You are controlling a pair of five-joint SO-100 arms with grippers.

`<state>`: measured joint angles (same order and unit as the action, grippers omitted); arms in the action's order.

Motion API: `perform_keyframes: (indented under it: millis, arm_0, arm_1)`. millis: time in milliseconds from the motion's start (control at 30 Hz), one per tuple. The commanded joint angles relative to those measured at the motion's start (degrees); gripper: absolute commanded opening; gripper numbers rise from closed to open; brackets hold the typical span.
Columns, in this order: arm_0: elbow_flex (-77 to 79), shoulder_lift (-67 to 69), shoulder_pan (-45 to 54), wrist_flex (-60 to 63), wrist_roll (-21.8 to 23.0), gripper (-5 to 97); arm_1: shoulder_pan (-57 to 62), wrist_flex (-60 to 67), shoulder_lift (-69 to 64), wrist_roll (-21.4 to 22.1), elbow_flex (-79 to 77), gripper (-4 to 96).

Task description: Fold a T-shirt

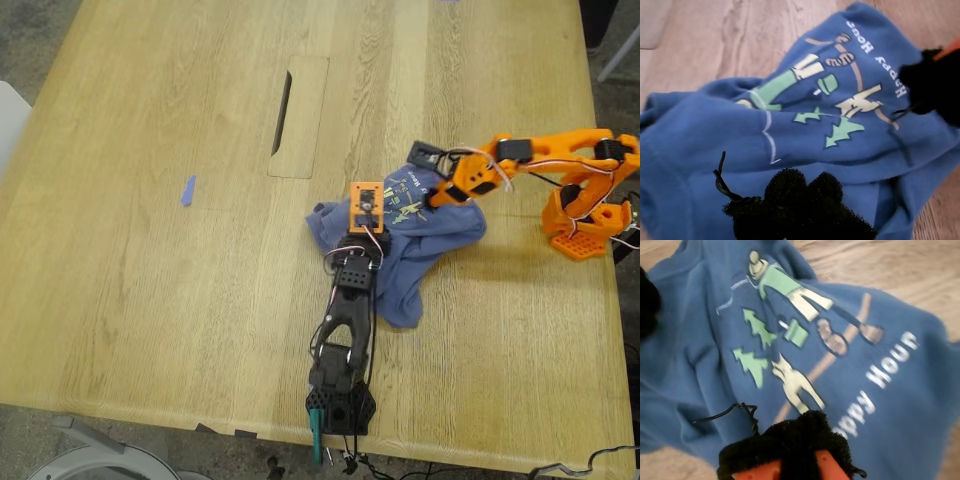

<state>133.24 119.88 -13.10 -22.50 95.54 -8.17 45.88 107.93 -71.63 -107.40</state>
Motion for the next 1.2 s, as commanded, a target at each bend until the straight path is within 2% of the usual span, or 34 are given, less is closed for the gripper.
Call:
perform_keyframes:
  millis: [0,233,500,833,1167]
  arm_0:
    - [-5.1,-4.0,-0.5,7.6,0.1,0]
    - [-6.4,-16.3,5.9,19.2,0.2,0]
    - [-11.6,-20.8,14.4,19.7,0.4,0]
    - [-13.0,-23.1,22.9,19.4,0.9,0]
    - [-7.0,-22.1,29.9,19.4,0.5,0]
  arm_1:
    - [-0.4,-6.0,-1.3,-0.1,-1.0,0.0]
    - [0.1,-16.0,1.3,1.0,-16.3,0.0]
    - [-0.4,-18.1,9.7,1.8,-29.4,0.0]
    - [-0.4,-11.7,24.8,2.3,-40.6,0.0]
    - [2.6,2.1,43.9,2.0,-49.0,0.0]
